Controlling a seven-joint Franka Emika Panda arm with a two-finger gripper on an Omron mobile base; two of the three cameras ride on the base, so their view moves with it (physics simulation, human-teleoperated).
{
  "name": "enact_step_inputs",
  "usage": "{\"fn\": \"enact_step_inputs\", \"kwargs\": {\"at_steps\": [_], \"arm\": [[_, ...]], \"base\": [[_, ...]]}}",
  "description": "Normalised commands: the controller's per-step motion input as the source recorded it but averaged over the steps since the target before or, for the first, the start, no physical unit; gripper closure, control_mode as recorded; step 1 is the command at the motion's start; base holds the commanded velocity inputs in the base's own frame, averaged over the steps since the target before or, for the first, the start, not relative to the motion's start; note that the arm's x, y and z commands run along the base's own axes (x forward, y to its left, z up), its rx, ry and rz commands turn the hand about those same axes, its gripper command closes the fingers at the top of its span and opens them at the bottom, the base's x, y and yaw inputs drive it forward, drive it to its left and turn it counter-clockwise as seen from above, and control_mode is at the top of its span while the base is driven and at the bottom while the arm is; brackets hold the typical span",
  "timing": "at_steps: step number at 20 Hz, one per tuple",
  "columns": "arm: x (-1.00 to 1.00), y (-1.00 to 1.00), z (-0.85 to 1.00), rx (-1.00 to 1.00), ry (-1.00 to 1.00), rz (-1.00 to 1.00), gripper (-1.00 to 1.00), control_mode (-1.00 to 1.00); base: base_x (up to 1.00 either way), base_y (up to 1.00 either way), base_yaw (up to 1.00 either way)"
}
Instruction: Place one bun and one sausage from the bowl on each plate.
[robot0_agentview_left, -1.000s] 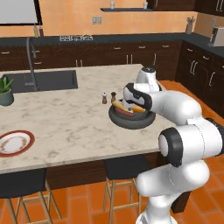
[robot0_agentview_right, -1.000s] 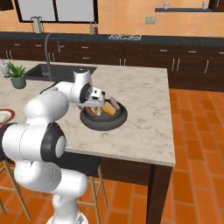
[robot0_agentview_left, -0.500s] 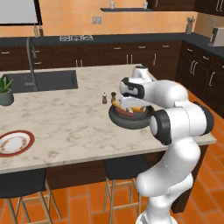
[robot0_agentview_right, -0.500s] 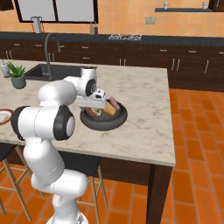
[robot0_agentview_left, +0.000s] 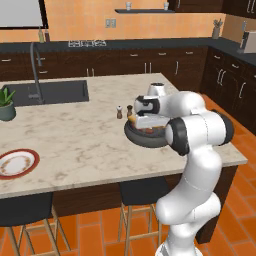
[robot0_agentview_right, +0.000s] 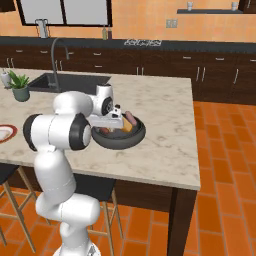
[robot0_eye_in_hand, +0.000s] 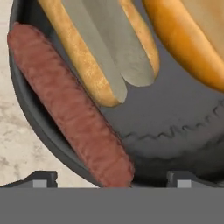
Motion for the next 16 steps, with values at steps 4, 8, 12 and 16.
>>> {"fn": "enact_step_inputs", "kwargs": {"at_steps": [4, 8, 12, 16], "arm": [[0.25, 0.0, -0.23, 0.0, 0.0, 0.0, -1.0, -1.0], [0.15, 0.0, -0.1, 0.0, 0.01, 0.0, -1.0, -1.0], [0.0, 0.0, -0.02, 0.0, 0.06, 0.0, 1.0, -1.0], [0.0, 0.0, -0.02, 0.0, 0.04, 0.0, 1.0, -1.0]], "base": [[0.0, 0.0, 0.0], [0.0, 0.0, 0.0], [0.0, 0.0, 0.0], [0.0, 0.0, 0.0]]}}
